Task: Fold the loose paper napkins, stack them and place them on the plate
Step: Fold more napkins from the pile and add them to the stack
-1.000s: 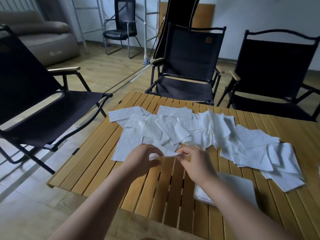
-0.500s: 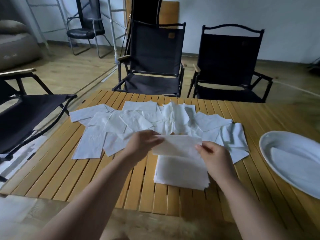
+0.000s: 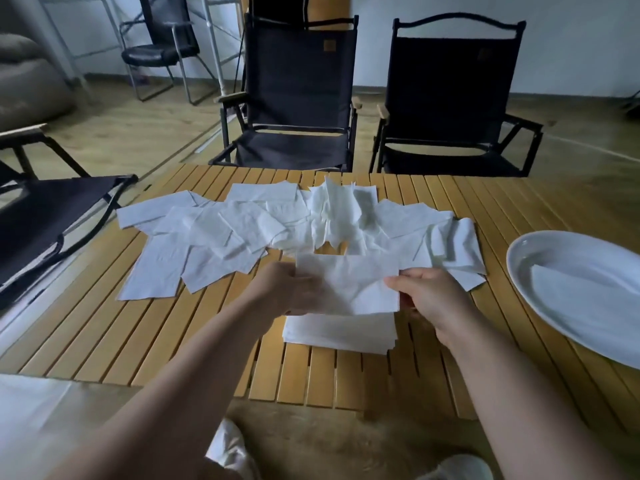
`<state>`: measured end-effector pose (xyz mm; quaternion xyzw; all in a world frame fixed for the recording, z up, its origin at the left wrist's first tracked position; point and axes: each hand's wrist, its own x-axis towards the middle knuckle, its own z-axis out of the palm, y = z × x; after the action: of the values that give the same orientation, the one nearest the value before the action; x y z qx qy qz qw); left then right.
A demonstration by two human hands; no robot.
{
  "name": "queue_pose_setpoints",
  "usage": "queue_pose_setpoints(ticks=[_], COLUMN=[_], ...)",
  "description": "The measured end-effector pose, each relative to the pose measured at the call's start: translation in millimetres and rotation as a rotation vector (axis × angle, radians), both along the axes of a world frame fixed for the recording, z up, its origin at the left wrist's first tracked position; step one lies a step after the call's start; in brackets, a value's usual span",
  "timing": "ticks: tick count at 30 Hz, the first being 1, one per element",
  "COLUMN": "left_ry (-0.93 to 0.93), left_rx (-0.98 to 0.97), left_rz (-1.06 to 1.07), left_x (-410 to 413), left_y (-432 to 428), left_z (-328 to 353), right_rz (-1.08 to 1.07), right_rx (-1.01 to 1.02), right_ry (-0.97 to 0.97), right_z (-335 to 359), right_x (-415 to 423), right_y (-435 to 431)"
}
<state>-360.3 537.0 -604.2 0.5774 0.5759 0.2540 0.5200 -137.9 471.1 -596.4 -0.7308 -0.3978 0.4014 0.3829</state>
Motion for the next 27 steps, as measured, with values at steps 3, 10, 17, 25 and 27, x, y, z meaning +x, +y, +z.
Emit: queue_pose_setpoints(ticks=[3,10,17,25,27], left_ry=[-0.015,0.179,0.226,0.358,0.389], left_rx=[0.001,0.132,0.169,0.202,0.189], left_rz=[-0.004,-0.095,-0.207,-0.287,-0.3], left_x=[-3.4,-10.2,-20.5,-21.9,-20.3], left_y=[1.2,5.2,20.8,26.9,28.4], left_z=[-1.8,-13.1,-16.1,-23.7,-25.2], right_rz=[0.048,0.157,0.191,0.203,0.2], right_rx=[-0.065,-0.15,-0.218,-0.259,-0.26], right_ry=[-0.095,-0.286,-0.353,-0.403,-0.423], right_z=[-2.2,5.2,6.2,-2.9,-5.2], right_x=[4.9,-1.7,1.2,3.5,2.2], right_y=[1.3,6.5,10.5,10.3,10.9])
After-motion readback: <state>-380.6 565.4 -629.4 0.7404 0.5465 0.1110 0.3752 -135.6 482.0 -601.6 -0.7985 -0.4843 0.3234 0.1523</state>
